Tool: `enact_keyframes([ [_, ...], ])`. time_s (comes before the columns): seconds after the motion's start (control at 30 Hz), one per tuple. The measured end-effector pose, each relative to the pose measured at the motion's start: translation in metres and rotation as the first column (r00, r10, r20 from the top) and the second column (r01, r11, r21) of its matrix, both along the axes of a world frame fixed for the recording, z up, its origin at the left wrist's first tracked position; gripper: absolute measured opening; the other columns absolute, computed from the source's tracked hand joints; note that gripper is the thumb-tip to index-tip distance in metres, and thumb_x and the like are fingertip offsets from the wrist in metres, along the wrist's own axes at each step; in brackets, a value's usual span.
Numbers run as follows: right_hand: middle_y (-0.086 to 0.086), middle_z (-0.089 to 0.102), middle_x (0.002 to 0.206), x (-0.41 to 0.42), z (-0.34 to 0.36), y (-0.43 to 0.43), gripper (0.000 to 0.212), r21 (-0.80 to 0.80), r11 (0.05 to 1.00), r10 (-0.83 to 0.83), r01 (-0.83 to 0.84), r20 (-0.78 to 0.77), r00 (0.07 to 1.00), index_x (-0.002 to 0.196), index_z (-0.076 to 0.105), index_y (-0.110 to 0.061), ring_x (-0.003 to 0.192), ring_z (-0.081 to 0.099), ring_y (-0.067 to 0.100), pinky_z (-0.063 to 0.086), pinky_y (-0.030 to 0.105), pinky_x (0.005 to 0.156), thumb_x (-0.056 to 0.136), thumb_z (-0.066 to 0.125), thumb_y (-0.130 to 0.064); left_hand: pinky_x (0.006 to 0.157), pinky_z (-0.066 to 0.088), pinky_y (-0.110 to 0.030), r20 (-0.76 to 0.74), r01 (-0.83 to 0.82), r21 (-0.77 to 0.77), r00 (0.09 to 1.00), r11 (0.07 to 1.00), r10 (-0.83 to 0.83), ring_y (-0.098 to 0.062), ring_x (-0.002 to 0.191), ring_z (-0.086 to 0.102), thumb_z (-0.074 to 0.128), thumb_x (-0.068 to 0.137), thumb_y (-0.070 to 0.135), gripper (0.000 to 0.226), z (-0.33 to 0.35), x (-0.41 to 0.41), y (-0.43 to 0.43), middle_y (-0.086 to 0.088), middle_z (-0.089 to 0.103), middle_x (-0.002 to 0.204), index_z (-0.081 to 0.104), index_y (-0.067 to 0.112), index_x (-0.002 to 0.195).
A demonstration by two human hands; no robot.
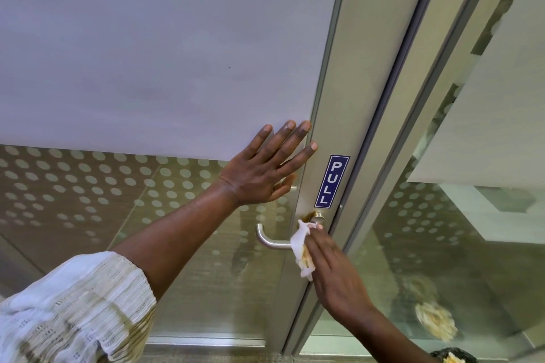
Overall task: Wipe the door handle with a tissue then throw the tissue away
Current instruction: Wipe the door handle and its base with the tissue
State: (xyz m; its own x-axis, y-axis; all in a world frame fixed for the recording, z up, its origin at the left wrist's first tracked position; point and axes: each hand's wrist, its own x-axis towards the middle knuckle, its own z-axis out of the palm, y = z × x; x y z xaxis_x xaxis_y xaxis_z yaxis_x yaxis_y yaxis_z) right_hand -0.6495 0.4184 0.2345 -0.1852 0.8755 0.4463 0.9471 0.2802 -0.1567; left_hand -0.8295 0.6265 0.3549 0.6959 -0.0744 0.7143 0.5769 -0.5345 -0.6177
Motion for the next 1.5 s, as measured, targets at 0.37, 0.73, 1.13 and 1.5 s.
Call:
enact_keyframes([
  [0.37, 0.009, 0.072, 0.103, -0.055, 0.034, 0.028, 0.027, -0.439, 0.829, -0.522, 0.347, -0.829, 0.199, 0.116, 0.065, -0.008, 0.098, 0.068, 0.027, 0.055, 0.033, 0.081, 0.105, 0.041, -0.016, 0.130, 0.009, -0.054, 0.005, 0.015, -0.010, 1.000, 1.000, -0.015, -0.036, 0.163, 0.009, 0.050, 0.102, 0.043, 0.076, -0.001, 0.001, 0.001, -0.020, 0.008, 0.175, 0.024, 0.015, 0.168],
  [0.73, 0.013, 0.046, 0.083, -0.046, 0.052, 0.056, 0.019, -0.259, 0.959, -0.233, -0.117, -0.480, -0.846, 0.099, 0.054, -0.016, 0.067, 0.050, 0.034, 0.049, 0.048, 0.060, 0.104, 0.036, -0.014, 0.131, 0.008, -0.053, 0.021, 0.037, -0.001, 0.999, 0.999, -0.037, -0.036, 0.162, 0.013, 0.050, 0.101, 0.042, 0.075, -0.001, 0.003, 0.002, -0.019, 0.013, 0.175, 0.027, 0.016, 0.168],
  [1.13, 0.006, 0.061, 0.096, -0.030, 0.047, 0.046, 0.027, -0.589, 0.731, -0.672, 0.345, -0.710, 0.211, 0.112, 0.060, -0.007, 0.073, 0.054, 0.016, 0.039, 0.028, 0.069, 0.107, 0.038, -0.023, 0.131, 0.005, -0.053, 0.005, 0.035, -0.008, 0.999, 0.999, -0.035, -0.036, 0.163, 0.008, 0.047, 0.103, 0.042, 0.075, 0.000, 0.002, 0.002, -0.020, 0.008, 0.176, 0.023, 0.015, 0.169],
  [1.5, -0.005, 0.056, 0.066, 0.009, 0.082, 0.006, 0.021, -0.389, 0.772, -0.620, 0.503, -0.286, 0.731, 0.096, 0.041, -0.026, 0.058, 0.055, 0.021, 0.036, 0.033, 0.049, 0.090, 0.057, -0.013, 0.132, 0.003, -0.052, 0.004, 0.039, -0.026, 0.999, 0.999, -0.039, -0.036, 0.163, 0.005, 0.045, 0.105, 0.042, 0.071, 0.001, 0.001, 0.000, -0.020, 0.006, 0.175, 0.025, 0.015, 0.168],
])
